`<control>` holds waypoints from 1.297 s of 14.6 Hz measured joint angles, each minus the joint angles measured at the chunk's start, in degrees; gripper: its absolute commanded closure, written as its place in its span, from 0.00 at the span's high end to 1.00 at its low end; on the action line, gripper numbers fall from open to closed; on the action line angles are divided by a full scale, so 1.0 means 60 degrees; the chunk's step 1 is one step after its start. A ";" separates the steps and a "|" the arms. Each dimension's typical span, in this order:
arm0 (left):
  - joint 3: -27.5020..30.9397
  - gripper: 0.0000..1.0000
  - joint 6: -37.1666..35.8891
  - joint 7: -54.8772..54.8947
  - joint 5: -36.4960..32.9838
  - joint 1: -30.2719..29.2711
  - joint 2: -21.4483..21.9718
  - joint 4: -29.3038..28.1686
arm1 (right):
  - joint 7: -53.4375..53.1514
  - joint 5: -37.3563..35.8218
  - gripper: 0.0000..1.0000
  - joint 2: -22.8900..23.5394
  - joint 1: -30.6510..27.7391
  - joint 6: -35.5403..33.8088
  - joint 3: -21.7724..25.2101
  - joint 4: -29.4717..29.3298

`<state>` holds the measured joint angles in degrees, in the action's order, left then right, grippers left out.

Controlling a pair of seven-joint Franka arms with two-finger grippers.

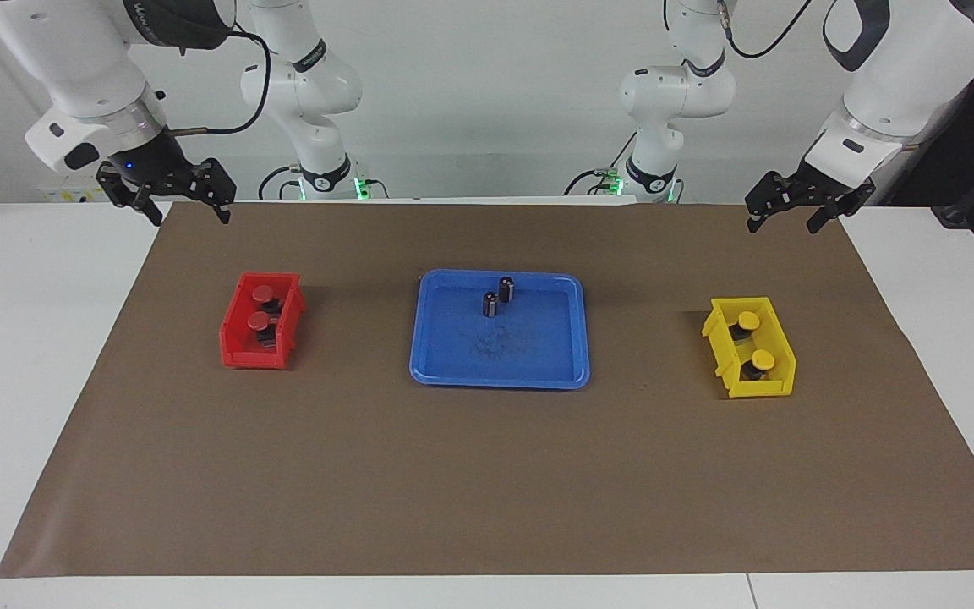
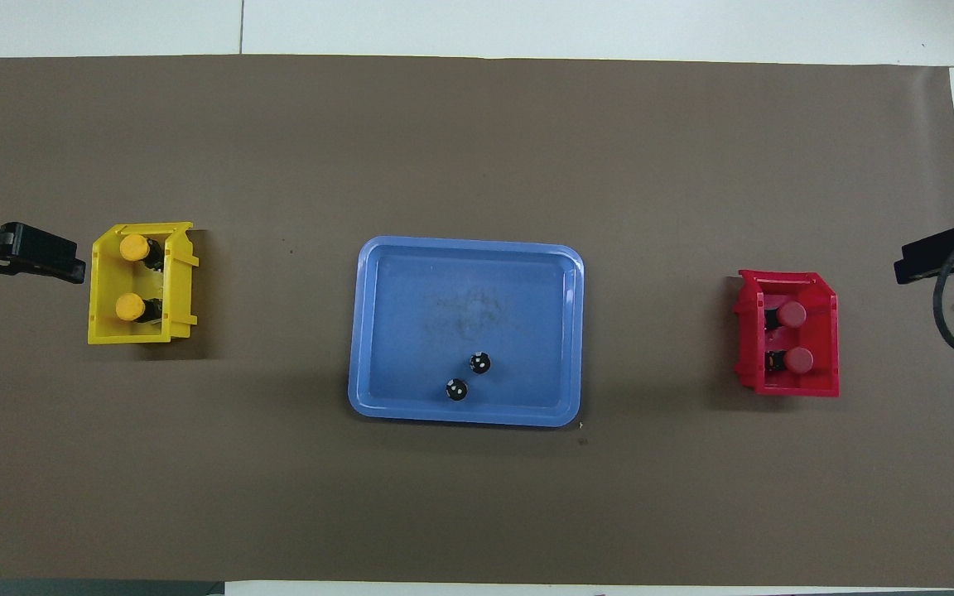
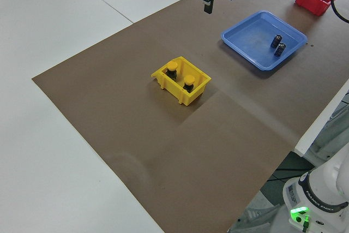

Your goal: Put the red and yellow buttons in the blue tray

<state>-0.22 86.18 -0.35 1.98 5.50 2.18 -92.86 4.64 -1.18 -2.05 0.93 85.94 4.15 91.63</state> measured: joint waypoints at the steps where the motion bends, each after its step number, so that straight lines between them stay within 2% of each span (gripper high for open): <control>1: 0.0000 1.00 0.0000 0.0000 0.0000 0.0000 0.0000 0.0000 | 0.0000 0.0030 1.00 0.0016 -0.0007 0.0150 0.0005 0.0024; 4: 0.0000 1.00 0.0000 0.0000 0.0000 0.0000 0.0000 0.0000 | 0.0000 0.0239 1.00 0.0302 -0.0009 0.1087 0.0007 0.0506; 6: 0.0000 1.00 0.0000 0.0000 0.0000 0.0000 0.0000 0.0000 | 0.0000 0.0498 1.00 0.0532 -0.0049 0.2194 0.0014 0.1461; 9: 0.0000 1.00 0.0000 0.0000 0.0000 0.0000 0.0000 0.0000 | 0.0000 0.0824 0.87 0.0753 -0.0154 0.4137 0.0029 0.3219; 11: 0.0000 1.00 0.0000 0.0000 0.0000 0.0000 0.0000 -0.0001 | 0.0007 0.0831 0.79 0.0789 -0.0152 0.5004 0.0025 0.4050; 14: 0.0000 1.00 0.0000 0.0000 0.0000 0.0000 0.0000 -0.0001 | 0.0294 0.0834 0.74 0.0795 -0.0222 0.5873 0.0028 0.4839; 19: 0.0000 1.00 0.0000 -0.0001 0.0000 0.0000 0.0000 -0.0001 | 0.0643 0.0835 0.72 0.0692 -0.0243 0.6757 0.0034 0.5712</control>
<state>-0.22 86.18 -0.35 1.98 5.50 2.18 -92.87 8.50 3.83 2.10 -0.53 126.48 4.36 125.90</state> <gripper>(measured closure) 0.000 0.264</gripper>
